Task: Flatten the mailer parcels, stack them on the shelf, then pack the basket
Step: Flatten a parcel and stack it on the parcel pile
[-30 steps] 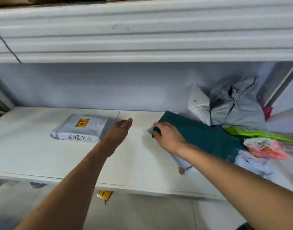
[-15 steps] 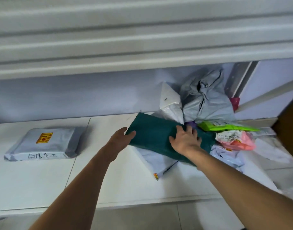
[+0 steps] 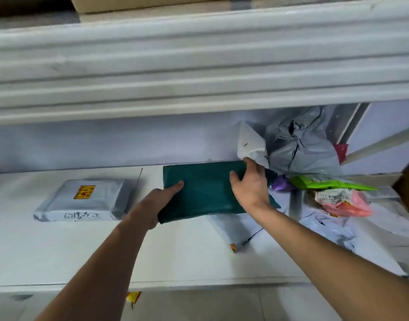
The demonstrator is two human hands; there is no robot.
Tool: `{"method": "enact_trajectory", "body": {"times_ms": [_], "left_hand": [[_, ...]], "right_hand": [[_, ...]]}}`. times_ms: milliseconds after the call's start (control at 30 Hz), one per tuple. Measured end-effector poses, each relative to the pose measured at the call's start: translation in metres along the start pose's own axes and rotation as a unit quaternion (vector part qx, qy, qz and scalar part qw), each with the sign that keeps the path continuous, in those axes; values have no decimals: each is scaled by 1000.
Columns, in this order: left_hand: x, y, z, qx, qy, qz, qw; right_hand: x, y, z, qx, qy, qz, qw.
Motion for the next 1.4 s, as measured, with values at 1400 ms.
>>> {"method": "enact_trajectory", "body": {"times_ms": [1400], "left_hand": [[98, 65, 3, -175, 66, 11, 982]], "right_hand": [[-101, 52, -78, -110, -395, -324, 853]]}}
Point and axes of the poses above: each hand's wrist, its own y-axis away from the middle knuckle, its own x-axis out of the back of the hand, z = x × y, the point moved 5 cm from there along -y, towards the middle knuckle, and after that the axes turned 2 degrees about x, right-handed, at the moved point
